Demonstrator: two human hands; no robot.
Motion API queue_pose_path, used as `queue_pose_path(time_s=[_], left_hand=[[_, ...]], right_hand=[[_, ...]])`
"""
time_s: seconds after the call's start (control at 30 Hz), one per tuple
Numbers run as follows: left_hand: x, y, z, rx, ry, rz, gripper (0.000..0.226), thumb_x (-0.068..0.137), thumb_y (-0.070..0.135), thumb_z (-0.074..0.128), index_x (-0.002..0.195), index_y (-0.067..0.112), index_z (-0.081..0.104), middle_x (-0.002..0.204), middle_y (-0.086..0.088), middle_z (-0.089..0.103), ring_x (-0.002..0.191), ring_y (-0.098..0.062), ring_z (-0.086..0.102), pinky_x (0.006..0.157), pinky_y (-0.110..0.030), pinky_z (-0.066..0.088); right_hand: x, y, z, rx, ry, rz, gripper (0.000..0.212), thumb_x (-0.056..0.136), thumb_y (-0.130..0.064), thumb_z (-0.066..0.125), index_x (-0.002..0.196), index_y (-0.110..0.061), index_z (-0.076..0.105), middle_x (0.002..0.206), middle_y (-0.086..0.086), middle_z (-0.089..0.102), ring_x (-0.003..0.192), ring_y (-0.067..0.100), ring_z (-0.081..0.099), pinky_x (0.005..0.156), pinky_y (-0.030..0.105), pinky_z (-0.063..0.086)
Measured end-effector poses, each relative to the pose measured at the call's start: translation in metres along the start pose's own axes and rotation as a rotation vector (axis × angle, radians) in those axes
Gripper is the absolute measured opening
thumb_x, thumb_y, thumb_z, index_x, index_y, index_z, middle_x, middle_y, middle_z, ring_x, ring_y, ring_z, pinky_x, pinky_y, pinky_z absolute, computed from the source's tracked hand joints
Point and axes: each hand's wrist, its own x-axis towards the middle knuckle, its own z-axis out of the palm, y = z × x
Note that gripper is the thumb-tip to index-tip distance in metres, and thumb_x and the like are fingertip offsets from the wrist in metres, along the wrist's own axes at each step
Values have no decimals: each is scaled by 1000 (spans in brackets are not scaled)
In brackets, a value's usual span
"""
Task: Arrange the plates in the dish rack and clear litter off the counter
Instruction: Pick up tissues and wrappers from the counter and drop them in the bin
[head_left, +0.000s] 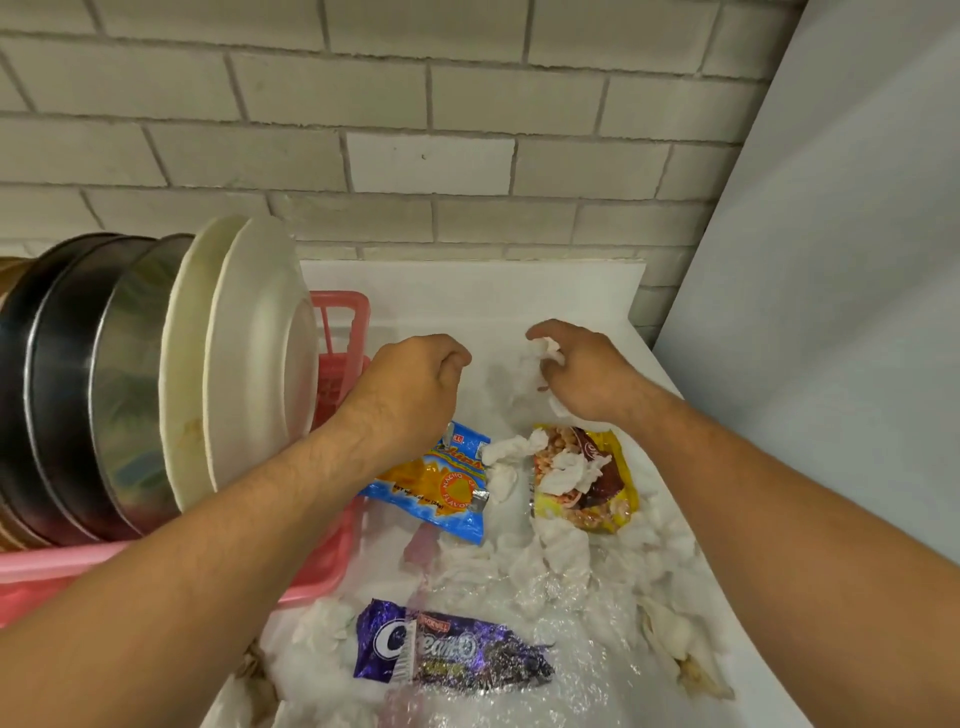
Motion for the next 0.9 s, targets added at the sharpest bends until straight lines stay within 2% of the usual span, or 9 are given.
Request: queue_pose_path(time_s=[0.07, 0.13, 0.23, 0.33, 0.5, 0.6, 0.7, 0.8, 0.9], left_hand=[[-8, 2, -5, -13, 12, 34, 27, 100, 25, 41, 105, 15, 66, 85, 3, 65, 75, -12, 56, 64, -20, 40], [-19, 4, -11, -13, 25, 75, 34, 99, 35, 43, 86, 10, 63, 66, 2, 56, 62, -17, 52, 56, -26, 41], [-43, 6, -25, -7, 34, 138, 49, 96, 47, 43, 64, 11, 51, 53, 2, 46, 52, -17, 44, 49, -24, 35], [-75, 2, -44, 17, 11, 202, 58, 94, 52, 41, 50, 15, 35, 45, 3, 33, 45, -15, 33, 44, -24, 23], [-134, -22, -77, 0, -22, 253, 65, 95, 54, 38, 47, 11, 42, 48, -7, 45, 49, -21, 42, 52, -32, 30], [-169, -40, -96, -32, -51, 295, 63, 96, 49, 42, 44, 14, 37, 47, -8, 40, 48, -25, 38, 54, -38, 36], [-200, -58, -112, -63, -86, 305, 64, 95, 52, 42, 45, 13, 39, 44, -4, 39, 43, -18, 37, 51, -34, 37], [-226, -72, -120, -78, -125, 273, 64, 93, 54, 42, 47, 10, 43, 45, -4, 43, 41, -15, 38, 49, -31, 34], [-256, -82, -118, -92, -137, 260, 65, 93, 56, 39, 44, 12, 40, 41, 0, 41, 41, -17, 40, 53, -35, 39]], right_hand=[[-14, -11, -2, 30, 33, -19, 38, 93, -3, 40, 114, -21, 67, 116, -3, 59, 94, 13, 62, 80, 18, 48], [-31, -24, 0, 64, 119, 5, 33, 92, -8, 41, 92, -22, 71, 94, -8, 64, 75, 4, 58, 63, 10, 41], [-68, -45, 8, 70, 248, 90, 13, 84, -28, 60, 74, -20, 62, 77, -11, 61, 73, 6, 56, 54, 17, 35], [-116, -66, 26, -14, 311, 126, 30, 77, -30, 73, 64, -20, 48, 65, -6, 52, 61, 14, 49, 49, 24, 31], [-190, -105, 61, 15, 418, 206, 33, 80, -13, 66, 57, -18, 43, 64, 2, 55, 61, 23, 48, 50, 29, 36], [-226, -129, 84, 58, 421, 220, 33, 86, -11, 61, 59, -19, 43, 83, 9, 69, 73, 27, 63, 58, 32, 48], [-256, -148, 103, 190, 414, 254, 30, 90, -12, 59, 66, -20, 43, 76, 5, 72, 52, 11, 59, 37, 21, 36], [-284, -163, 118, 226, 473, 240, 25, 91, -31, 62, 75, -22, 46, 69, -3, 66, 53, 5, 56, 37, 12, 32], [-312, -173, 131, 259, 503, 257, 36, 84, -55, 62, 72, -23, 52, 77, -10, 65, 69, 4, 58, 52, 15, 37]])
